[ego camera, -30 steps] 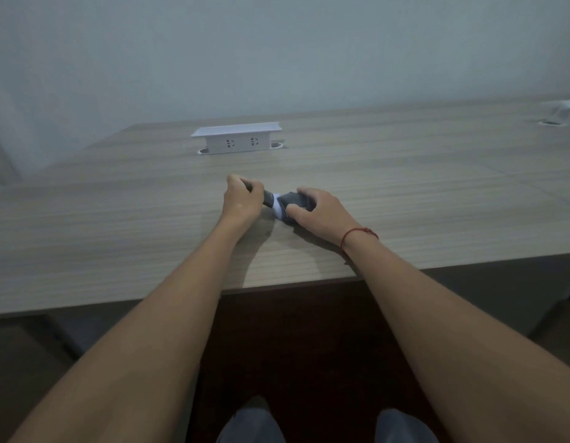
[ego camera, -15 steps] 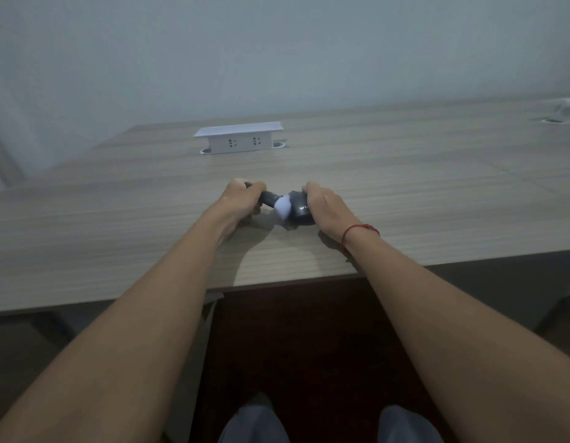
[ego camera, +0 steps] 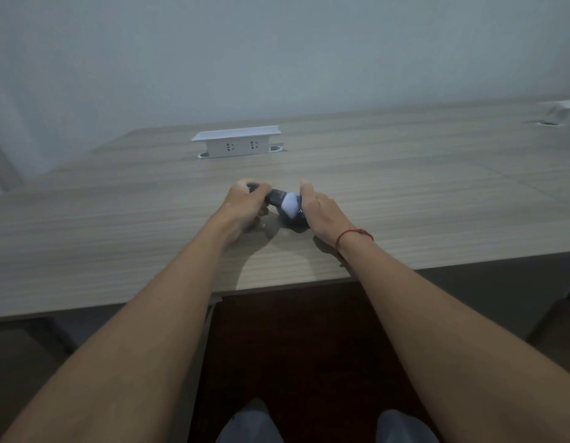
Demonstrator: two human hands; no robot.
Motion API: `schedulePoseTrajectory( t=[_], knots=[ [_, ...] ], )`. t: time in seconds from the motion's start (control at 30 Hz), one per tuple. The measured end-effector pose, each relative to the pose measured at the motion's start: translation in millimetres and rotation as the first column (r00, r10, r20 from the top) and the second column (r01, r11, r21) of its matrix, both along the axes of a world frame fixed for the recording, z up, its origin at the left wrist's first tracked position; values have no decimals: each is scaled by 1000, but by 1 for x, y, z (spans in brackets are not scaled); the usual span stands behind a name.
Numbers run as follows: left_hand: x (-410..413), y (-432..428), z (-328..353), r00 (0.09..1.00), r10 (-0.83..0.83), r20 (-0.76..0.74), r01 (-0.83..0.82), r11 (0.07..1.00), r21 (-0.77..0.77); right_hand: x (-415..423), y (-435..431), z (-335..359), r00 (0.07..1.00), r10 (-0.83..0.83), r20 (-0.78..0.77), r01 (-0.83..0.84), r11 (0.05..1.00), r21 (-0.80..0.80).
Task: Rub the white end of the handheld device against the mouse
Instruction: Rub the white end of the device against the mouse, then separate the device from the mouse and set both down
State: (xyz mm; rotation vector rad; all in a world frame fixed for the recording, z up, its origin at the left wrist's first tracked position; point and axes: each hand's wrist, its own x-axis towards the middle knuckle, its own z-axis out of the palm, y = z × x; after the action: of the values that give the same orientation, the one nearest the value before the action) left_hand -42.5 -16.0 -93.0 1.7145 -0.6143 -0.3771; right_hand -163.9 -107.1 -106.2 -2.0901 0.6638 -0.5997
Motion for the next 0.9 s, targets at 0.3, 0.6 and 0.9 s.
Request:
schedulePoseTrajectory(
  t=[0.3,0.6,0.9],
  knots=[
    [15,-2,-4,963,267,16,-260,947,-190,-1,-1,-7,995,45,-89,-57,988,-141],
    [12,-5,-1,970,133,203,-149,987,67,0,-2,-12,987,1,-163,-42,967,-251],
    [8,-18,12,911,101,400,-179,970,163,3,-3,-14,990,-52,-134,11,956,-292]
  ],
)
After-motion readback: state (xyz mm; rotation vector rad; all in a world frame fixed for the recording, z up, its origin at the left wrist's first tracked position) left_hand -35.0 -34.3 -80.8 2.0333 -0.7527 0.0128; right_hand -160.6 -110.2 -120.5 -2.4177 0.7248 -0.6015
